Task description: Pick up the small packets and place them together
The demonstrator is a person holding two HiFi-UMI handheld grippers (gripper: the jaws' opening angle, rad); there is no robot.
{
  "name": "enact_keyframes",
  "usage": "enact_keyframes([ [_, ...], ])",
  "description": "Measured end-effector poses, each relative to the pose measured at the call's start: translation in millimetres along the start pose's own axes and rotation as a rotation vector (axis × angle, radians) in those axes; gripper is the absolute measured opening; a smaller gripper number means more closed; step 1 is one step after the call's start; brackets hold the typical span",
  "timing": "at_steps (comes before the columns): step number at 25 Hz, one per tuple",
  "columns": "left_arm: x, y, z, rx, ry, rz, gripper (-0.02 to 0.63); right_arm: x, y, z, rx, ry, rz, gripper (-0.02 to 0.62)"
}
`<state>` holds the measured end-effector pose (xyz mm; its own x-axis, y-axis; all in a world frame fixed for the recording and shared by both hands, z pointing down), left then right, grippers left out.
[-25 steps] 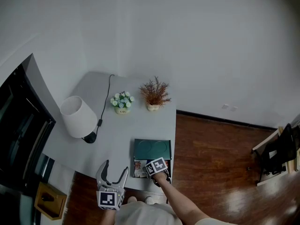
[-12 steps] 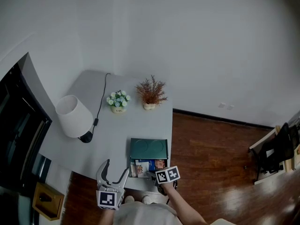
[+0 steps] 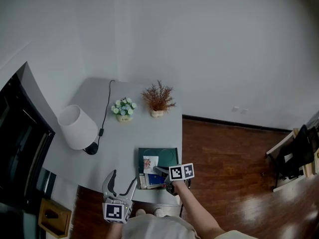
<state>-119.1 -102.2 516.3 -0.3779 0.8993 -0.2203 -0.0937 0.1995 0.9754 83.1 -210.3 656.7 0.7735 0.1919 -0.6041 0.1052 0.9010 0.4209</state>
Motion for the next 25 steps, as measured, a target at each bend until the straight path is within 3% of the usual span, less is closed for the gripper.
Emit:
enact_keyframes([
  [4, 2, -2, 1, 0.012, -0.011, 0.004, 0.327, -30, -21, 27, -0.058, 0.031, -0.037, 0.028],
  [12, 15, 4, -6, 0.006, -0.057, -0.016, 0.327, -68, -23, 68, -0.124, 0.231, -0.098, 0.058],
  [16, 19, 4, -11, 0.009, -0.079, -0.016, 0.327, -71, -19, 71, -0.077, 0.379, -0.152, 0.072],
  [19, 20, 3, -12, 0.013, -0.084, -0.013, 0.327, -70, -21, 67, -0.032, 0.441, -0.141, 0.079],
  [20, 20, 4, -13, 0.016, -0.085, -0.012, 0.327, -71, -22, 65, -0.017, 0.445, -0.125, 0.118],
  [21, 19, 4, -13, 0.018, -0.085, -0.012, 0.327, -72, -23, 63, 0.0, 0.444, -0.11, 0.255],
  [25, 17, 5, -11, 0.012, -0.068, -0.009, 0.327, -60, -32, 47, 0.037, 0.42, 0.019, 0.273],
])
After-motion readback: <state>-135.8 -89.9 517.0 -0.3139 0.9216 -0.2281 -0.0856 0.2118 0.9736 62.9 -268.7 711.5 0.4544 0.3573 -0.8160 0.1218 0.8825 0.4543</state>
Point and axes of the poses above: the fingertips, and each gripper's own axes: x backward along the fingers, z to its right, y out of its underside, the point moved 6 cm from there along x, backward along the fingers, and after that the axes turned 13 degrees about -z, right-handed, at the moved point
